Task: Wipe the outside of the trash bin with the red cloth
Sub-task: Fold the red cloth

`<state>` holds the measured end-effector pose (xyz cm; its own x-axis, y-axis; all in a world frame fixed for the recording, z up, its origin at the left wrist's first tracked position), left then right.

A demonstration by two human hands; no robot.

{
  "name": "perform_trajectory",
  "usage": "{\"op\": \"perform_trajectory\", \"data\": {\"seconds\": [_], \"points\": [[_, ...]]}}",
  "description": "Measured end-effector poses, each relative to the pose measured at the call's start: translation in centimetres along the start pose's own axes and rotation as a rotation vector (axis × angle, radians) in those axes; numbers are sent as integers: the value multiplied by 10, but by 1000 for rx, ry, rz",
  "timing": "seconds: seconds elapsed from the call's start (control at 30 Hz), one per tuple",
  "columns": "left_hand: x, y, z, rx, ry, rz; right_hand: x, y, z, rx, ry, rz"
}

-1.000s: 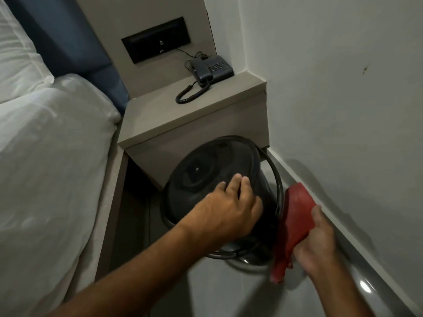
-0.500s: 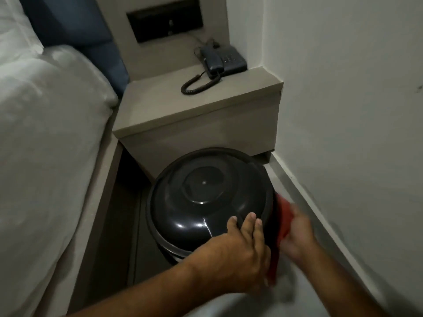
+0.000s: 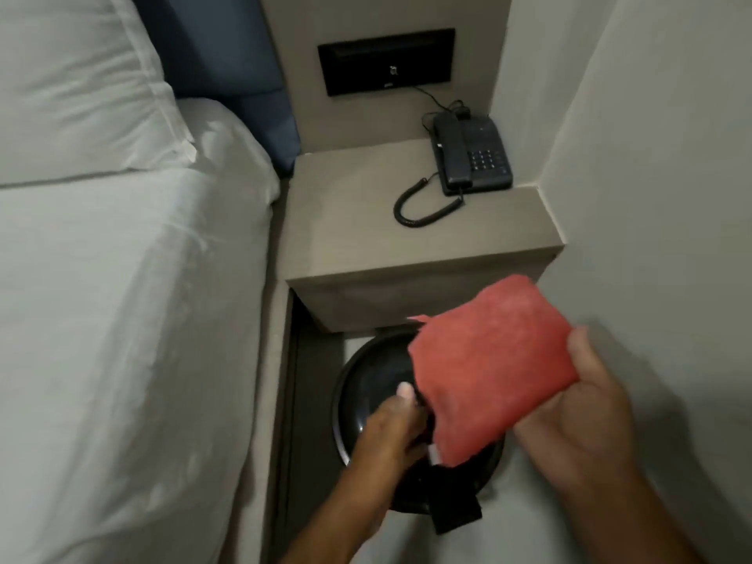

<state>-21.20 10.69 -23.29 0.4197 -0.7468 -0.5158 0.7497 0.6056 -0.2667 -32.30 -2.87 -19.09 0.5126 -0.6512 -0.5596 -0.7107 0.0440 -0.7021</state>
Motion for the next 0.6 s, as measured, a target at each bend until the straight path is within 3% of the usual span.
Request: {"op": "perform_trajectory", "data": {"seconds": [0.1, 0.17, 0.23, 0.37, 0.6], "points": [[-23, 10, 58, -567, 155, -64, -25, -57, 12, 84, -161, -102], [-39, 14, 87, -709, 136, -106, -37, -75, 17, 128, -265, -180], [-43, 19, 115, -576, 87, -41, -40, -89, 9, 66, -305, -219], [-25, 32, 161, -164, 1, 235, -21, -100, -21, -313, -255, -202], [40, 47, 214, 176, 15, 393, 69, -136, -35, -840, -191, -63]]}}
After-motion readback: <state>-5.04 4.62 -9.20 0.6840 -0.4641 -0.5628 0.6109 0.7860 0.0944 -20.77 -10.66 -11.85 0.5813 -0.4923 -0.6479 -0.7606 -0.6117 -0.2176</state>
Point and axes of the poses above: each hand's wrist, its own x-axis towards the middle knuckle, its own y-axis out of the back of the hand, z = x × y, the point moved 2 cm from there along x, towards the middle knuckle, and after that the axes turned 5 degrees about -y, right-handed, at the moved point
